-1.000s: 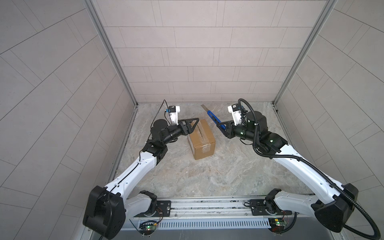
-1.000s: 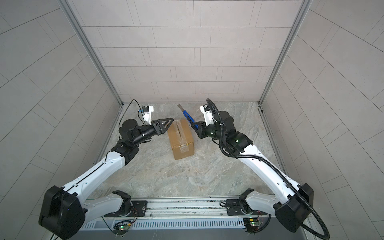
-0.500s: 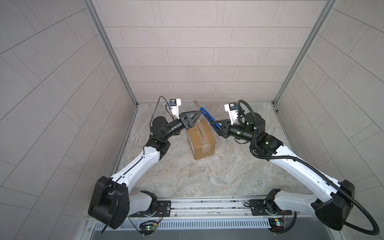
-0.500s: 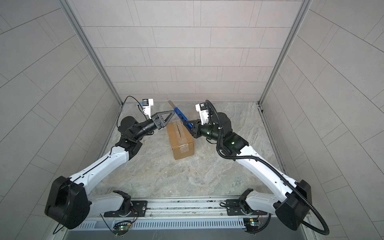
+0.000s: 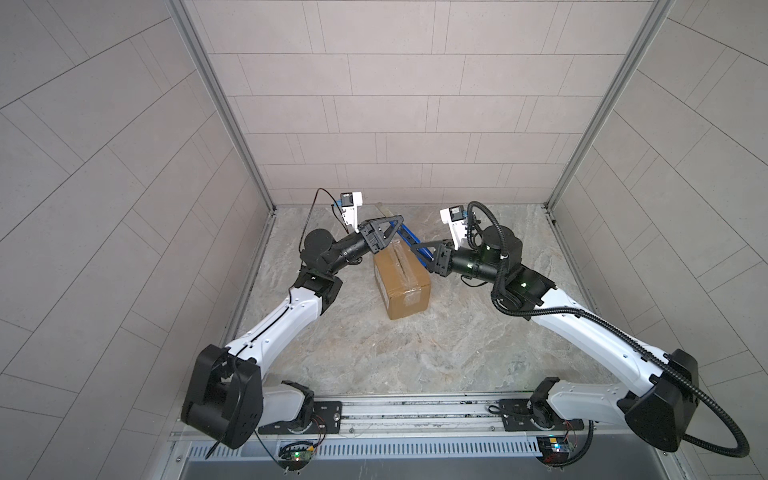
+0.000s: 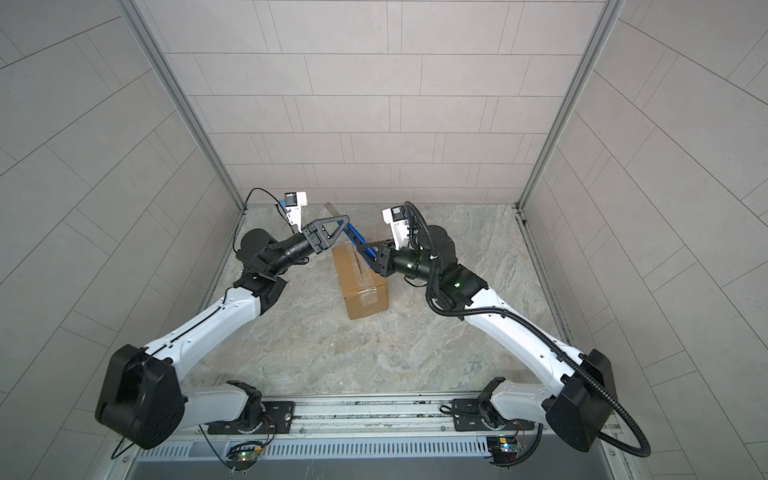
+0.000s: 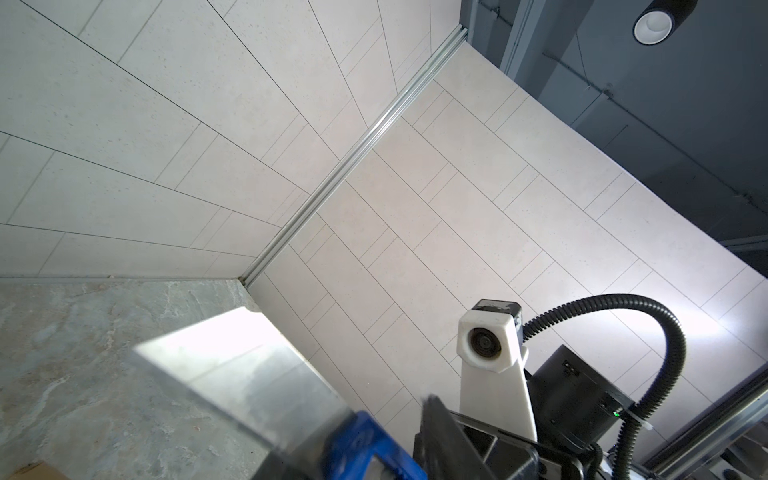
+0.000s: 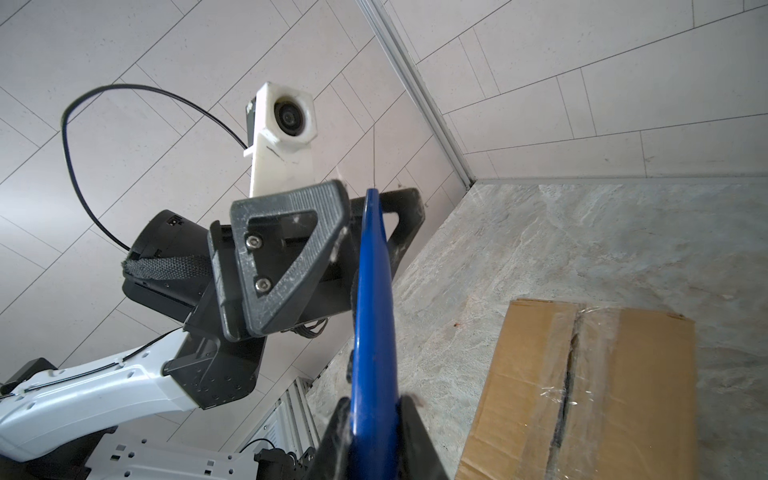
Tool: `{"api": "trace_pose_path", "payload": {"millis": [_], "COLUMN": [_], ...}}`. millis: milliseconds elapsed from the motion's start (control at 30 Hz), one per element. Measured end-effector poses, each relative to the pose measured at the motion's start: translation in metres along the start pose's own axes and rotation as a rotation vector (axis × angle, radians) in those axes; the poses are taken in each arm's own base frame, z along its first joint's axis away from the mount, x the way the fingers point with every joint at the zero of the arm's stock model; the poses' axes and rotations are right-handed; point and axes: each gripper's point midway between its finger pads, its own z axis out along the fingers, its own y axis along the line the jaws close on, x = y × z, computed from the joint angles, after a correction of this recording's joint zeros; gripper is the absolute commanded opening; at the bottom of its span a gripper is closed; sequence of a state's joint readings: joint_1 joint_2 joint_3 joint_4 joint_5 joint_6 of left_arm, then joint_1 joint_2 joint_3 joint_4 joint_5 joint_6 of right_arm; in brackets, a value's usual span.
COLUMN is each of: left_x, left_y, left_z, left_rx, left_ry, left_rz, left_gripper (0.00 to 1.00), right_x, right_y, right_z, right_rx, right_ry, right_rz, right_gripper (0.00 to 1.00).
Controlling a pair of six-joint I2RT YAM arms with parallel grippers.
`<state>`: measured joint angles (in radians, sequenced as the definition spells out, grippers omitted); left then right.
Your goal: Unpack the express box
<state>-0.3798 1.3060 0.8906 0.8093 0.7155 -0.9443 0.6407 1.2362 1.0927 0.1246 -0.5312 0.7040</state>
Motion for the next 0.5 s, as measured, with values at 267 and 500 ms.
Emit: {"api": "trace_pose_path", "payload": {"millis": [267,500], "left_x": [0.002,-0.002], "left_y": [-0.005,-0.012], "left_z": [0.002,0.003], "left_rx": [0.027,0.049], "left_ry": [0.013,0.003], "left_rz": [0.001,-0.025], "left_gripper": [0.33,0.19], "right_x": [-0.004,-0.003], "right_y": [0.004,0.009], "right_z": [0.000,0.001], "right_rx": [-0.019,-0.047], "right_ry": [-0.015,-0.009], "right_rz": [0.005,0.016], "right_gripper": [0.00,0.00]}}
